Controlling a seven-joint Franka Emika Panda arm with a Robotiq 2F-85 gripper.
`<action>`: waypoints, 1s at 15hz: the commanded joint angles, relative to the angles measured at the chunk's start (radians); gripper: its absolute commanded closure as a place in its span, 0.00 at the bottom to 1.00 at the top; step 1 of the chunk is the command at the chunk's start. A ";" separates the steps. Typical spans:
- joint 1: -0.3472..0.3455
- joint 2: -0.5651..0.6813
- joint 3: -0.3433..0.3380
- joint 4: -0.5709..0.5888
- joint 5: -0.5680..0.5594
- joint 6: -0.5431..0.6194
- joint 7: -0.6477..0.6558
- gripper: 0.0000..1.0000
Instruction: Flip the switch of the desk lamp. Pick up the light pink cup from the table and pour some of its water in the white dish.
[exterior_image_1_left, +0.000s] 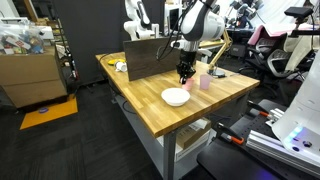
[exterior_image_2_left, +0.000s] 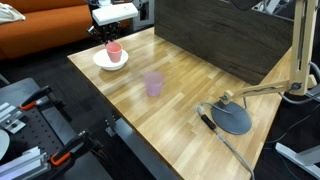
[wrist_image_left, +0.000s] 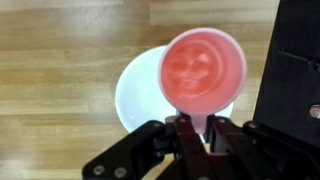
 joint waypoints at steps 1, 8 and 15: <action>-0.054 -0.028 0.008 0.015 -0.263 -0.049 0.235 0.96; -0.126 -0.031 0.042 0.027 -0.376 -0.055 0.462 0.96; -0.170 0.011 0.036 0.019 -0.406 -0.054 0.635 0.96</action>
